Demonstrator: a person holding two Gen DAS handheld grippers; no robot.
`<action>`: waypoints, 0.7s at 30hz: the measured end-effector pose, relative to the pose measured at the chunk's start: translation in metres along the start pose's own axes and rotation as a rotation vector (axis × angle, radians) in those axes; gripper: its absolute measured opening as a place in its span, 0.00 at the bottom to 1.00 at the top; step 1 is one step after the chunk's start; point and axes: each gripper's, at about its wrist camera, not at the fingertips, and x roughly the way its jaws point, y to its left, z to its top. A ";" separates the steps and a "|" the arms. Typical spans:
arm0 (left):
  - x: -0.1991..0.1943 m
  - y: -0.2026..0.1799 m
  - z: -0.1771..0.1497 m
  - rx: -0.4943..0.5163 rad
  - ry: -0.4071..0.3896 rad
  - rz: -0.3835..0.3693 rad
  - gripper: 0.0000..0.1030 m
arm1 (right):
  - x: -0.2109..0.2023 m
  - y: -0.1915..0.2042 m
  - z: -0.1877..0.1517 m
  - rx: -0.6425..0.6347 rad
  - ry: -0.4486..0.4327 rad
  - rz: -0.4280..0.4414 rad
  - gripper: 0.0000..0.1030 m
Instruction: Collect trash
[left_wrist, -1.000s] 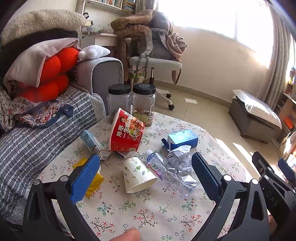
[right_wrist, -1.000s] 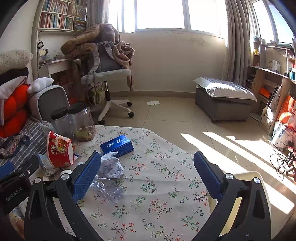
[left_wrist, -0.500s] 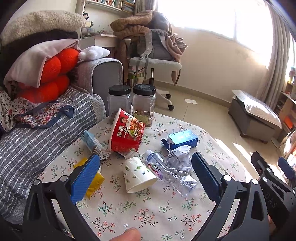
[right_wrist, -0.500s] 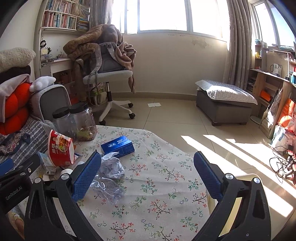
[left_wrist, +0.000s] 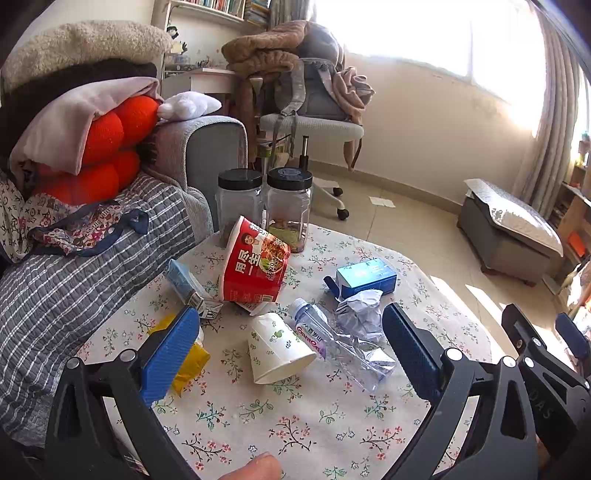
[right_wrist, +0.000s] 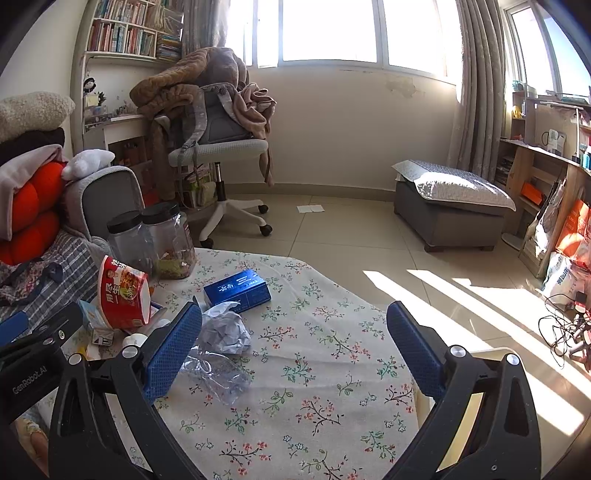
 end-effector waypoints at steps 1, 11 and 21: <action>0.000 0.000 0.000 0.000 -0.001 0.001 0.94 | 0.000 0.000 0.000 0.001 0.000 0.001 0.93; 0.001 0.002 0.000 -0.005 0.004 0.004 0.94 | 0.001 0.001 -0.001 -0.001 0.001 -0.001 0.93; 0.001 0.003 -0.001 -0.003 0.006 0.002 0.93 | 0.001 0.004 -0.007 -0.002 0.013 0.000 0.93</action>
